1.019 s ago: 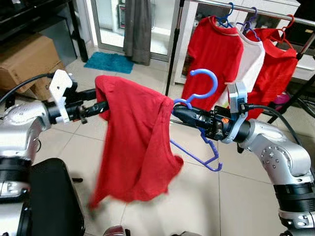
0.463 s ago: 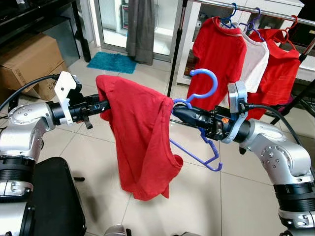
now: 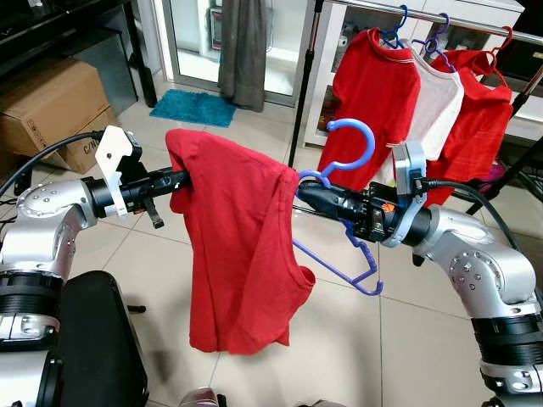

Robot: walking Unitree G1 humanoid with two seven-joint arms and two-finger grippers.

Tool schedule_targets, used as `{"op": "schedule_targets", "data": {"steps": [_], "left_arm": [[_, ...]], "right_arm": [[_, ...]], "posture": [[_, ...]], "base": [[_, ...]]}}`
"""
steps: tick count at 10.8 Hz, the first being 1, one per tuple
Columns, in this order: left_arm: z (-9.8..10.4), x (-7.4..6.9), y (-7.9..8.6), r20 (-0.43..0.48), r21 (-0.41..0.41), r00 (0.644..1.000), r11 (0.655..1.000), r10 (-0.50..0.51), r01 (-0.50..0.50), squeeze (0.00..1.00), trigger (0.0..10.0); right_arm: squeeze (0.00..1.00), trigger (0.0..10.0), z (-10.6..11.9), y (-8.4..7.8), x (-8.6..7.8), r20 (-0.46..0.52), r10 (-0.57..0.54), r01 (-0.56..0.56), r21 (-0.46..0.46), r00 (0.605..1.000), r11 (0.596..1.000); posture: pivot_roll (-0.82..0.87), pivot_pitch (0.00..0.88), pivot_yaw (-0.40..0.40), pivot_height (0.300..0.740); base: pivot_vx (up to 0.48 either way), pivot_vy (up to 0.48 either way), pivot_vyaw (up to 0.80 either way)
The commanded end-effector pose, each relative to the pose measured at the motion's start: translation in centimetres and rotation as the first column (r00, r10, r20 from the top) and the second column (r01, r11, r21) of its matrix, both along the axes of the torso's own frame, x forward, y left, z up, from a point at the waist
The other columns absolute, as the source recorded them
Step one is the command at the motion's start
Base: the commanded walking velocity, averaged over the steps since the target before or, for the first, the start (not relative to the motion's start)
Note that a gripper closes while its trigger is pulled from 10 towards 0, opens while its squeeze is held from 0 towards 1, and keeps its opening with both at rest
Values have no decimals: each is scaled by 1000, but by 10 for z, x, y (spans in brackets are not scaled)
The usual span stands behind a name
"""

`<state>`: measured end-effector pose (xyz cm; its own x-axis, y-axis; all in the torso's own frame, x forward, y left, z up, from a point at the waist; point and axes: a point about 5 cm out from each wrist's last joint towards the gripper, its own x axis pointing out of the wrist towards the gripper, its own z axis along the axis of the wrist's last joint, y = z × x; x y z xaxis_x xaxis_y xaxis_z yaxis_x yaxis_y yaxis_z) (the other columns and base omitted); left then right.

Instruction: Hang hanger

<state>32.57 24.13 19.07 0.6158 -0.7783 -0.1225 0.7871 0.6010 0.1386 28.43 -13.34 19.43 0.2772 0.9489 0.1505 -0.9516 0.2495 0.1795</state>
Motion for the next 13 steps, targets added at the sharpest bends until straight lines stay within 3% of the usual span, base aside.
{"op": "schedule_targets", "data": {"steps": [1,6,10,13], "left_arm": [[2,0,2,26,-22,999,1000,20,-19,0,0],[8,-8,30,84,-81,979,981,184,-177,0,0],[25,-8,63,167,-118,910,924,379,-363,0,0],[27,-7,80,187,-106,855,876,483,-471,0,0]], "right_arm": [[0,10000,14,1,1,72,7,-8,19,997,1000],[0,10000,16,-5,10,82,-69,66,32,994,997],[0,10000,14,-6,16,79,-87,85,27,993,996],[0,10000,13,-7,17,78,-99,97,27,992,995]], "posture": [[-71,0,-33,740],[-64,0,-43,740],[-53,0,-53,740],[-56,0,-49,740]], "base": [[0,0,0],[0,0,0],[0,0,0],[0,0,0]]}}
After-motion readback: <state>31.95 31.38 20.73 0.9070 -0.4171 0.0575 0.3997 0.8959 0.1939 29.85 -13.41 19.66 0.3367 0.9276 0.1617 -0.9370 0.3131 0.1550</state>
